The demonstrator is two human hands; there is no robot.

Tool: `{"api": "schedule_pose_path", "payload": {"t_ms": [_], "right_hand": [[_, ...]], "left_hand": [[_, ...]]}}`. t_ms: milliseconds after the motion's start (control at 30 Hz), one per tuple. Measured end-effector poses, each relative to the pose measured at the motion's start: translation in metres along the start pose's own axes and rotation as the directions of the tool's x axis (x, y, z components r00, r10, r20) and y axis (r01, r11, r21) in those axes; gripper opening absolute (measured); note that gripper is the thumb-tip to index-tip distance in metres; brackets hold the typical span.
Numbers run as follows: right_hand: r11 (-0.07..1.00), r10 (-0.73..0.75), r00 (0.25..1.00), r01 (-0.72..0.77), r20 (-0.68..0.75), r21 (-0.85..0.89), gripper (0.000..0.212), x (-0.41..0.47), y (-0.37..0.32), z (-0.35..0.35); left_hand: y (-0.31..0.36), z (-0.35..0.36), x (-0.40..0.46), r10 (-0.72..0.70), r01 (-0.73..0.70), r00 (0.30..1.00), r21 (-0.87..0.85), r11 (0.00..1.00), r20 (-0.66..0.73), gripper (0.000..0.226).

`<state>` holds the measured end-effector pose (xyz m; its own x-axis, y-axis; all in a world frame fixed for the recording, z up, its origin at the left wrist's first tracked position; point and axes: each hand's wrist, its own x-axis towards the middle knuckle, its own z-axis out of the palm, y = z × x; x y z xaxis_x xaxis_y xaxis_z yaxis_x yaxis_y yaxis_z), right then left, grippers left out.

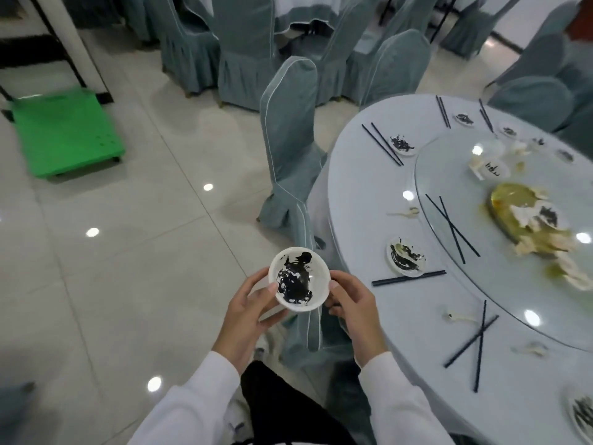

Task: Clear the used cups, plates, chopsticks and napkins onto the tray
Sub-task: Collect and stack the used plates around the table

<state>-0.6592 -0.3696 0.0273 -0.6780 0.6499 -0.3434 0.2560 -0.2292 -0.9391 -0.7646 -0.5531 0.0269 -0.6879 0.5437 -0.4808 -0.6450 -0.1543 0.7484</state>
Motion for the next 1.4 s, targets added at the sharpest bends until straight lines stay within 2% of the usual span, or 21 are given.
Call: {"api": "schedule_pose_path", "payload": {"t_ms": [233, 433, 600, 767, 900, 1033, 1133, 1233, 1300, 1400], "right_hand": [[0.987, -0.018, 0.988, 0.042, -0.151, 0.158, 0.026, 0.080, -0.024, 0.001], [0.969, 0.007, 0.960, 0.062, -0.279, 0.237, 0.019, 0.119, -0.038, -0.007], [0.950, 0.076, 0.913, 0.055, -0.401, 0.306, 0.016, 0.133, -0.057, -0.012], [0.905, 0.168, 0.868, 0.052, -0.467, 0.423, 0.019, 0.152, -0.067, -0.005], [0.844, 0.226, 0.848, 0.074, -0.479, 0.531, 0.033, 0.177, -0.081, 0.009], [0.802, 0.259, 0.832, 0.099, -0.491, 0.589, 0.038, 0.204, -0.092, 0.032], [0.756, 0.261, 0.805, 0.173, -0.533, 0.631, 0.036, 0.226, -0.095, 0.057], [0.717, 0.293, 0.767, 0.219, -0.571, 0.662, 0.035, 0.246, -0.096, 0.076], [0.714, 0.298, 0.746, 0.241, -0.596, 0.658, 0.035, 0.252, -0.094, 0.078], [0.730, 0.295, 0.725, 0.250, -0.623, 0.636, 0.036, 0.253, -0.094, 0.068]], "left_hand": [[0.054, 0.036, 0.102, -0.036, 0.013, 0.990, 0.167, 0.986, 0.137, 0.042], [0.088, 0.075, 0.178, -0.122, 0.044, 0.962, 0.305, 0.951, 0.242, 0.040], [0.100, 0.107, 0.222, -0.235, 0.096, 0.904, 0.367, 0.925, 0.357, 0.045], [0.107, 0.127, 0.274, -0.373, 0.173, 0.825, 0.438, 0.882, 0.424, 0.058], [0.122, 0.136, 0.322, -0.447, 0.206, 0.755, 0.475, 0.856, 0.479, 0.050], [0.153, 0.142, 0.372, -0.557, 0.230, 0.632, 0.556, 0.799, 0.538, 0.049], [0.173, 0.144, 0.404, -0.615, 0.254, 0.581, 0.599, 0.759, 0.533, 0.050], [0.183, 0.150, 0.428, -0.647, 0.229, 0.553, 0.650, 0.724, 0.525, 0.036], [0.180, 0.155, 0.441, -0.683, 0.229, 0.506, 0.682, 0.695, 0.526, 0.033], [0.175, 0.172, 0.452, -0.740, 0.216, 0.440, 0.740, 0.637, 0.509, 0.046]]}}
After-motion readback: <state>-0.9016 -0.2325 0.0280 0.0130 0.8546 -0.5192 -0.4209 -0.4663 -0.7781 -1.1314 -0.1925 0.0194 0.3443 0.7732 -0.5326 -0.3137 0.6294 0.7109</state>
